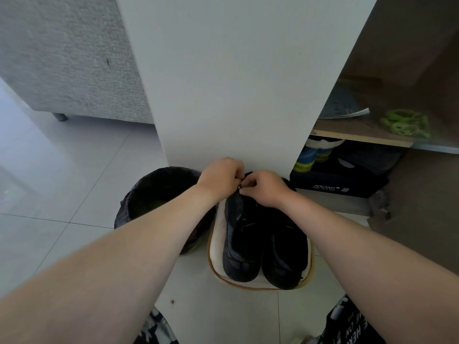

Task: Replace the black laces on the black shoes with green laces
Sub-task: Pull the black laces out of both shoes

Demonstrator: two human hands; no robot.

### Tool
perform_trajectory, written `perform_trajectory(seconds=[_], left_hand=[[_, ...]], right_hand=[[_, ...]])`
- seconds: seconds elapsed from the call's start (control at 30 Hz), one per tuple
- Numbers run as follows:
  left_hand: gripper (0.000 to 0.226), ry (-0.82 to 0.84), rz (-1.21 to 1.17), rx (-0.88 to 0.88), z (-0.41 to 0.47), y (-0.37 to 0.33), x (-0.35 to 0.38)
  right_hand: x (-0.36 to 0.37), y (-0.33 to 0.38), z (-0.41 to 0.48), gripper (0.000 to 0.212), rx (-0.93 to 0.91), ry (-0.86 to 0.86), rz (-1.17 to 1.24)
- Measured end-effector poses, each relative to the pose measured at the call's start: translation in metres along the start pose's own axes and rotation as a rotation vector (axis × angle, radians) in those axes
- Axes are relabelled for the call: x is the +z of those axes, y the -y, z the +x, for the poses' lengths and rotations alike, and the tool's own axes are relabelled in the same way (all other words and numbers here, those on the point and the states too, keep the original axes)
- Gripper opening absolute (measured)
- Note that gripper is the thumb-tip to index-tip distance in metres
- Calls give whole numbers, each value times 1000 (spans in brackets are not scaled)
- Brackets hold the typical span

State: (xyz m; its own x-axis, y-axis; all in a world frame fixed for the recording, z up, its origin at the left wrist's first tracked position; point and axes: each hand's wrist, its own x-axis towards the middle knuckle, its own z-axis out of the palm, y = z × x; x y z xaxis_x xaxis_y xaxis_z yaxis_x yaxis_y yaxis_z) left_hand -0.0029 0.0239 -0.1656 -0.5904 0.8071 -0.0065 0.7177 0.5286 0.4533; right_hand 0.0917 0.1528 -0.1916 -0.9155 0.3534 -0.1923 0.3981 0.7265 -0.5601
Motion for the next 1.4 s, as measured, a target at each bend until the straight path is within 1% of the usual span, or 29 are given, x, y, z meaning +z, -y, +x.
perform_trajectory(seconds=[0.07, 0.13, 0.17, 0.2, 0.23, 0.27, 0.3, 0.33, 0.37, 0.43, 0.53, 0.63, 0.67, 0.73, 0.8, 0.83, 0.87, 0.9, 0.93, 0.97, 1.0, 1.03, 1.07, 1.13, 1.23, 1.27, 1.37, 1.4], left_hand=[[24, -100, -163, -31, 1, 1, 0], [27, -178, -224, -89, 1, 4, -1], [24, -180, -215, -123, 0, 5, -2], [20, -140, -196, -156, 0, 7, -1], [16, -53, -185, -177, -1, 8, -1], [12, 68, -200, -191, -3, 8, 1], [7, 192, -214, -198, -5, 7, 3], [3, 275, -204, -186, -7, 6, 6], [2, 312, -177, -164, -9, 4, 7], [8, 293, -148, -153, -8, 0, 10], [12, 264, -76, -171, -6, -7, 13], [13, 257, 2, -163, -3, -10, 17], [12, 251, 35, -148, -2, -9, 18], [20, 267, 79, -138, 1, -6, 20], [21, 320, 97, -142, 2, -5, 23], [20, 338, 111, -137, 2, -5, 23], [19, 343, 129, -122, 3, -5, 23], [18, 335, 148, -99, 2, -6, 23], [16, 315, 171, -73, 3, -7, 24], [16, 292, 199, -49, 3, -8, 24], [19, 269, 227, -28, 2, -9, 25], [23, 256, 251, -12, 2, -10, 25], [25, 247, 268, 0, 1, -11, 25], [23, 231, 277, 3, -1, -9, 24], [16, 247, 241, -30, -2, -7, 19], [16, 258, 218, -43, -1, -6, 18], [27, 271, 131, -80, -1, -2, 17], [28, 271, 104, -85, -1, -1, 17]], right_hand=[[-2, 0, 0, 7, 75, -4, 134], [-3, 1, -2, 17, 145, -8, 236], [-3, 2, -4, 19, 181, -12, 285], [-3, 3, -6, 17, 212, -18, 325], [-4, 4, -6, 15, 232, -21, 351], [-6, 5, -7, 13, 241, -7, 364], [-9, 6, -8, 14, 240, 28, 367], [-12, 7, -9, 18, 234, 73, 361], [-15, 8, -10, 23, 227, 116, 354], [-18, 9, -11, 27, 231, 150, 349], [-24, 10, -8, 24, 298, 102, 415], [-34, 8, -5, 9, 393, 3, 474], [-36, 7, -5, 11, 413, -18, 444], [-37, 4, -5, 23, 405, -6, 327], [-29, -1, -4, 32, 379, 12, 124], [-25, -4, -3, 40, 368, -22, -31], [-23, -4, -5, 49, 333, -73, -176], [-21, -4, -5, 58, 256, -114, -265], [-18, -2, -4, 60, 147, -122, -301], [-16, 1, -3, 55, 42, -86, -298], [-12, 4, -2, 45, -34, -29, -264], [-9, 7, -3, 34, -64, 25, -239], [-5, 9, -3, 24, -56, 66, -234], [-4, 10, -3, 8, -42, 75, -243], [-10, 8, -5, 6, -14, 20, -240], [-12, 9, -6, 9, -12, -5, -265], [-9, 10, -6, 18, -24, -42, -354], [-6, 11, -7, 20, -18, -45, -373]])
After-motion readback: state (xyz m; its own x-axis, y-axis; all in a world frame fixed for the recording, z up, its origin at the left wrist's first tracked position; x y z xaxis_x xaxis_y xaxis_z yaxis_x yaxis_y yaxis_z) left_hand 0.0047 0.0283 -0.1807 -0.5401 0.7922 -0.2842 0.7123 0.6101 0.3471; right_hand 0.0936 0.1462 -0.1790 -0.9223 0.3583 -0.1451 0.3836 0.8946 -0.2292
